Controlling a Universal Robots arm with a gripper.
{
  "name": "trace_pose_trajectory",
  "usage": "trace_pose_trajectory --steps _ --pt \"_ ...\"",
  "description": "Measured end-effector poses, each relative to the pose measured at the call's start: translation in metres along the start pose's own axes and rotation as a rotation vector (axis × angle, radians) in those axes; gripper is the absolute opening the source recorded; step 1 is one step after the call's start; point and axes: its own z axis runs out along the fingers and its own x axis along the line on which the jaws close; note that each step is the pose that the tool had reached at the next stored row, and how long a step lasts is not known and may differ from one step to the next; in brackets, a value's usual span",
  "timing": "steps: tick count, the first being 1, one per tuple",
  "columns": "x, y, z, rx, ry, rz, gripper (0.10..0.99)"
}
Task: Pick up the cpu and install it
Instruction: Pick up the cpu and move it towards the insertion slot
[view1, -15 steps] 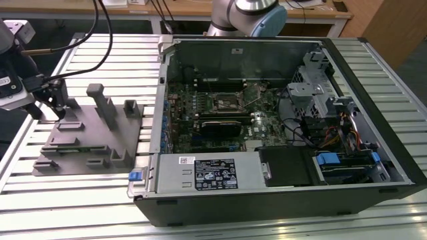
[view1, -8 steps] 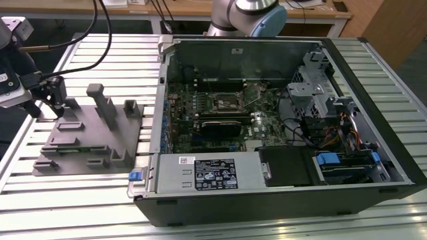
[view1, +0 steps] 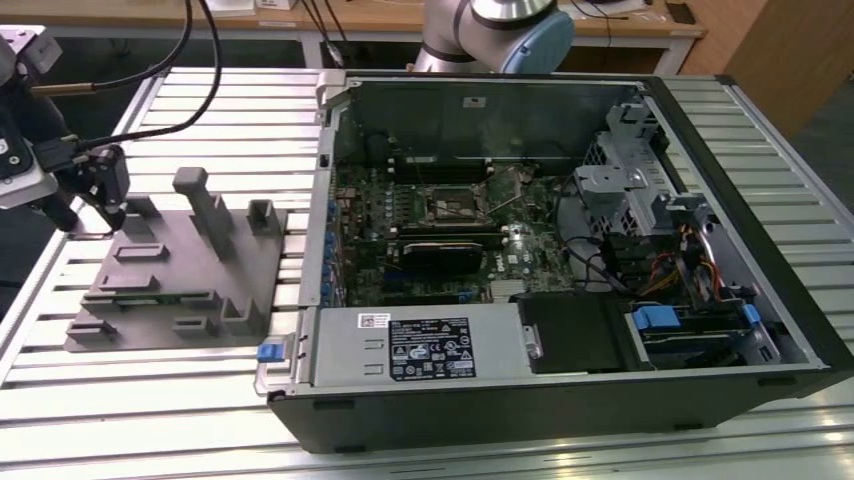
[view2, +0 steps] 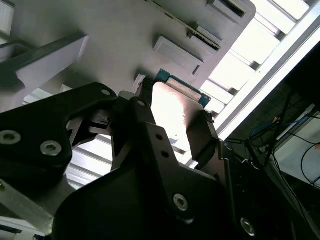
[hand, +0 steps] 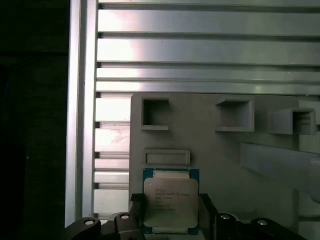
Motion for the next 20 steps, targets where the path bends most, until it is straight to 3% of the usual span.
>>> trace_pose_trajectory --steps 20 --pt "-0.0001 0.0007 -0.0197 0.000 0.0000 0.000 0.529"
